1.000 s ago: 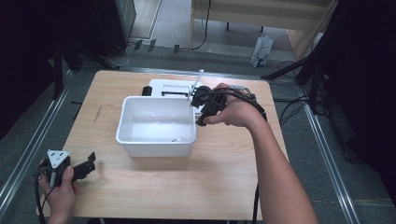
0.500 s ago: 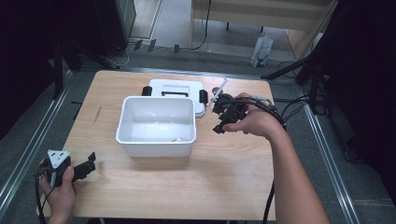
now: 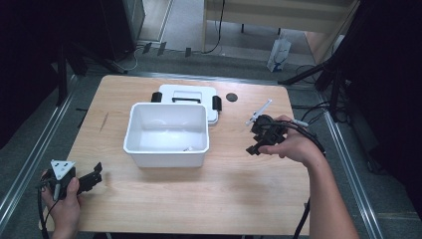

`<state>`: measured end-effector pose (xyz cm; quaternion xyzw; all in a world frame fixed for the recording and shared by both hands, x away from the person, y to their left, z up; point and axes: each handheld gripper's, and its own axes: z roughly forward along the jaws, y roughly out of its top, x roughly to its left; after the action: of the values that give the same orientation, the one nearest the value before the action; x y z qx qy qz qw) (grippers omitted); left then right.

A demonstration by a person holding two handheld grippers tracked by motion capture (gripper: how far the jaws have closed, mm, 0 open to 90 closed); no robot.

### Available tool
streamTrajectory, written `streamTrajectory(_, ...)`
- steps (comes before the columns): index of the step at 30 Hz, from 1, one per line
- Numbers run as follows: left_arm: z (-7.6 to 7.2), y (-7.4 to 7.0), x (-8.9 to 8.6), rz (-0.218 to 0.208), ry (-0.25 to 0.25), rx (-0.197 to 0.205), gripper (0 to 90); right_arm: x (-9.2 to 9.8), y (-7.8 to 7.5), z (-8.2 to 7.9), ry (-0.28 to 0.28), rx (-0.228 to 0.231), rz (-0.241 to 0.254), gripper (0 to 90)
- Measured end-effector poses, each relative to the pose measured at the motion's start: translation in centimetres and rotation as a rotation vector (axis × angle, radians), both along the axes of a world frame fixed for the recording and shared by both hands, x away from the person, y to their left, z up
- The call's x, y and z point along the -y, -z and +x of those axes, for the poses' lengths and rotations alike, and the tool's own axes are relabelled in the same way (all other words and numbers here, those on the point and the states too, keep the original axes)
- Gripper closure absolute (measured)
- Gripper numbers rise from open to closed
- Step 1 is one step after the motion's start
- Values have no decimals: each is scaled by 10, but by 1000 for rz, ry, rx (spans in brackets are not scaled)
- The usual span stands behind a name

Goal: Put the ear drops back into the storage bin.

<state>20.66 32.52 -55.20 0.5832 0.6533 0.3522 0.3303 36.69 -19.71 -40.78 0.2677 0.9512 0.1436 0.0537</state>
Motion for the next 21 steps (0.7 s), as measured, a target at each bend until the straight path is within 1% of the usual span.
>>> streamTrajectory(1,0,0,0,0,0,0,75,0,0,0,0,0,0,439)
streamTrajectory(2,0,0,0,2,1,0,75,5,3,-1,5,0,3,436)
streamTrajectory(3,0,0,0,1,-2,0,75,14,10,-3,23,-5,18,429)
streamTrajectory(4,0,0,0,1,-2,0,75,14,10,-3,23,-5,18,429)
streamTrajectory(5,0,0,0,3,-1,-1,75,19,13,-5,32,-6,23,422)
streamTrajectory(6,0,0,0,5,-2,-1,75,29,22,-8,52,-6,27,404)
streamTrajectory(8,0,0,0,8,-3,1,75,37,28,-10,75,-11,37,396)
streamTrajectory(10,-1,0,1,9,-4,2,75,46,36,-14,92,-6,53,378)
streamTrajectory(11,-1,0,1,9,-4,2,75,46,36,-14,92,-6,53,378)
streamTrajectory(14,-1,0,1,10,-6,2,75,57,47,-21,131,17,76,375)
streamTrajectory(15,-1,0,1,12,-7,3,75,63,54,-27,147,34,90,360)
streamTrajectory(18,-1,0,1,15,-7,5,75,72,65,-36,173,67,120,318)
streamTrajectory(19,-1,0,1,16,-8,6,75,72,65,-36,173,67,120,318)
streamTrajectory(20,-1,0,2,18,-11,6,75,79,72,-44,219,98,148,272)
streamTrajectory(21,-1,0,2,18,-12,6,75,82,74,-46,241,114,160,234)
